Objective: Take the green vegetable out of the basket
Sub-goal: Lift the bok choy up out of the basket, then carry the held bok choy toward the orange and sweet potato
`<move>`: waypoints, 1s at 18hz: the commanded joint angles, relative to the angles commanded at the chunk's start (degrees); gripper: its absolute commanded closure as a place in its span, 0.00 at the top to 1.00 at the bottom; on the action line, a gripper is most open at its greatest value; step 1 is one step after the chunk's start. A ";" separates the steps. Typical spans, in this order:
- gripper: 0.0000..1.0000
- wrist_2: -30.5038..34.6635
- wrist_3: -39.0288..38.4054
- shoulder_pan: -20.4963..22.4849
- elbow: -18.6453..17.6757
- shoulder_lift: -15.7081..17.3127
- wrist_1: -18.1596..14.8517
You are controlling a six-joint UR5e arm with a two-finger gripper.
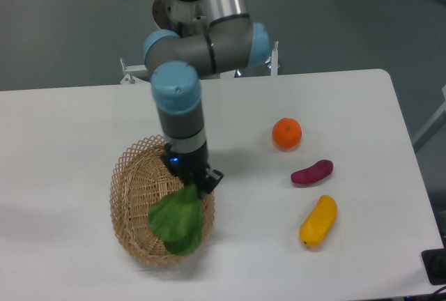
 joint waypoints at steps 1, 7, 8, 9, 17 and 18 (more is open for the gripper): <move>0.40 -0.62 1.76 1.67 0.44 0.70 -0.97; 0.41 -2.11 14.50 11.51 0.62 3.34 -6.15; 0.41 -2.12 17.04 12.92 0.62 3.43 -6.68; 0.41 -2.12 19.33 14.24 0.62 3.95 -7.30; 0.41 -4.58 25.15 18.73 2.29 5.10 -11.26; 0.41 -4.58 25.24 18.82 2.46 5.36 -11.69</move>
